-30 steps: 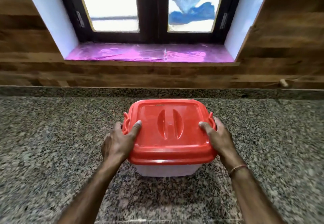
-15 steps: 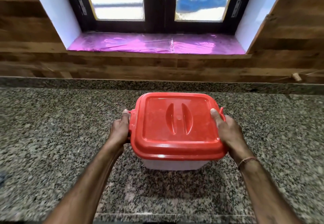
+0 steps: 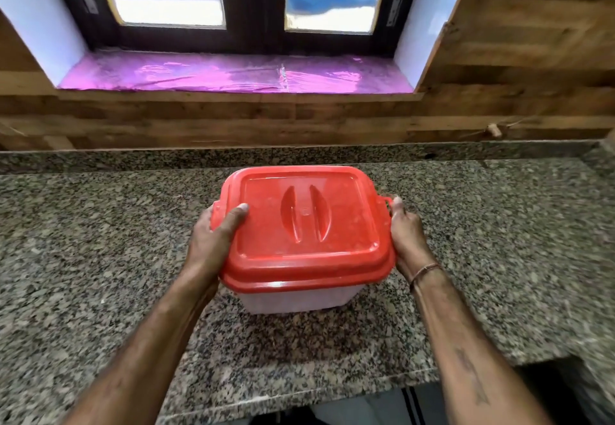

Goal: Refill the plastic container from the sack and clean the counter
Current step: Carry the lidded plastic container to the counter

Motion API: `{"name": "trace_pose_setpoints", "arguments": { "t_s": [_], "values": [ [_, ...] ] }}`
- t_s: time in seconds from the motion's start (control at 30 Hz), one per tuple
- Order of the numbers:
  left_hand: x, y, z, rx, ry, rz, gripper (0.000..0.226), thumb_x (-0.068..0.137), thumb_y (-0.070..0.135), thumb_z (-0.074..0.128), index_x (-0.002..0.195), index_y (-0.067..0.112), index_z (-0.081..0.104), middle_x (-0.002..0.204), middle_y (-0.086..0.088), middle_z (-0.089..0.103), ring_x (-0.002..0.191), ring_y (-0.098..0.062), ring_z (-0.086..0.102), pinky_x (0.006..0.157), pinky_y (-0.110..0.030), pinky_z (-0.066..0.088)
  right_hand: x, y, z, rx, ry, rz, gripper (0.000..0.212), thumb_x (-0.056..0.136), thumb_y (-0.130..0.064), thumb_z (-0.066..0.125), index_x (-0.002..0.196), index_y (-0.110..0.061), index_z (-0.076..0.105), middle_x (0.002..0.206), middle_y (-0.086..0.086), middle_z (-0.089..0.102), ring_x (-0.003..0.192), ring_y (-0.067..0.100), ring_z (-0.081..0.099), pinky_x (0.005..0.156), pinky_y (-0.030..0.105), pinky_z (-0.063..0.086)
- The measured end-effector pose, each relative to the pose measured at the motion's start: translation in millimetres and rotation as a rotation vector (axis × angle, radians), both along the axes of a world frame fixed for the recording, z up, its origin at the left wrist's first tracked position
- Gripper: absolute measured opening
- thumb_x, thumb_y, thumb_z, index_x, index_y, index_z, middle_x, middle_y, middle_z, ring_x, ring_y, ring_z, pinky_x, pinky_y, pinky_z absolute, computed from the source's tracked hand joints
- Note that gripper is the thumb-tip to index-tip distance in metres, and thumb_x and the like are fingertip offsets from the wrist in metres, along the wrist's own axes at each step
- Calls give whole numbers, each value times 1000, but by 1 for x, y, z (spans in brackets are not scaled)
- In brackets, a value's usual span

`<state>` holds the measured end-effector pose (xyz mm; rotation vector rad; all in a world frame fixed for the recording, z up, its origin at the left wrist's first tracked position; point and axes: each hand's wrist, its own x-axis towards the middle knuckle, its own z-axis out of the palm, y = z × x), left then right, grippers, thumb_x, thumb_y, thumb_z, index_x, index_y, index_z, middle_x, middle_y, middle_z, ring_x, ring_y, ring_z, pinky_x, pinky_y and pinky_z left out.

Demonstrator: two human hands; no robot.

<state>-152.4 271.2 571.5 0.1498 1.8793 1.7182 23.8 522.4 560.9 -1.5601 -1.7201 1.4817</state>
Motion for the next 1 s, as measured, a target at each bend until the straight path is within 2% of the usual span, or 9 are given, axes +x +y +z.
{"name": "trace_pose_setpoints", "arguments": {
  "t_s": [0.17, 0.27, 0.33, 0.47, 0.53, 0.63, 0.77, 0.93, 1.0],
  "values": [
    [-1, 1, -1, -6, 17, 2, 55, 93, 46, 67, 137, 18, 51, 114, -13, 70, 91, -29, 76, 69, -42, 65, 9, -3, -4, -176, 159, -32, 45, 108, -41, 39, 82, -15, 66, 68, 0, 65, 58, 17, 63, 53, 27, 56],
    [-2, 2, -1, -9, 20, -1, 56, 92, 47, 68, 136, 17, 51, 115, -13, 70, 92, -30, 76, 73, -45, 65, 11, -7, -4, 22, 110, -20, 33, 106, -44, 42, 104, -20, 65, 95, 7, 72, 74, 19, 69, 64, 34, 60],
    [-1, 2, 0, -10, 27, -8, 53, 92, 47, 67, 133, 18, 52, 114, -13, 70, 93, -30, 75, 75, -48, 64, 12, -18, 2, 149, 106, 34, 42, 104, -54, 37, 117, -25, 64, 100, 9, 74, 80, 24, 74, 67, 38, 64],
    [2, 2, 4, -19, 53, -10, 53, 92, 48, 67, 133, 19, 51, 115, -13, 69, 94, -32, 74, 78, -53, 63, 13, -29, 9, 84, 107, 165, 83, 81, -90, 32, 135, -32, 56, 117, 7, 73, 98, 26, 76, 80, 49, 64],
    [4, 1, 5, -18, 65, -13, 59, 92, 49, 67, 139, 19, 47, 116, -13, 67, 95, -31, 74, 77, -53, 63, 13, -29, 12, 89, 108, 193, 84, 71, -98, 33, 130, -42, 56, 120, 5, 73, 100, 27, 75, 82, 52, 63],
    [8, 0, 8, 8, 98, -18, 65, 90, 49, 70, 142, 21, 44, 119, -11, 66, 98, -29, 73, 79, -53, 63, 13, -34, 18, 66, 132, 194, 94, 72, -96, 39, 145, -37, 44, 125, 5, 70, 101, 27, 75, 80, 54, 63],
    [7, 0, 15, 21, 152, 8, 94, 79, 61, 75, 155, 28, 31, 133, -8, 61, 106, -26, 70, 83, -52, 62, 13, -40, 30, 105, 158, 194, 98, 73, -94, 44, 152, -37, 35, 141, 5, 61, 114, 26, 69, 92, 56, 59],
    [2, 0, 25, 84, 210, 16, 89, 90, 44, 72, 160, 24, 21, 120, 7, 57, 100, -10, 67, 68, -26, 61, 16, -48, 46, 130, 284, 153, 92, 76, -79, 66, 151, -33, 39, 132, 4, 67, 106, 24, 73, 85, 54, 62],
    [2, 3, 37, 101, 244, 22, 88, 88, 47, 74, 158, 26, 27, 116, 13, 59, 102, -10, 68, 76, -31, 61, 20, -46, 56, 109, 368, 144, 83, 81, -64, 73, 150, -31, 41, 127, 3, 69, 103, 23, 75, 83, 53, 63]
  ]
}}
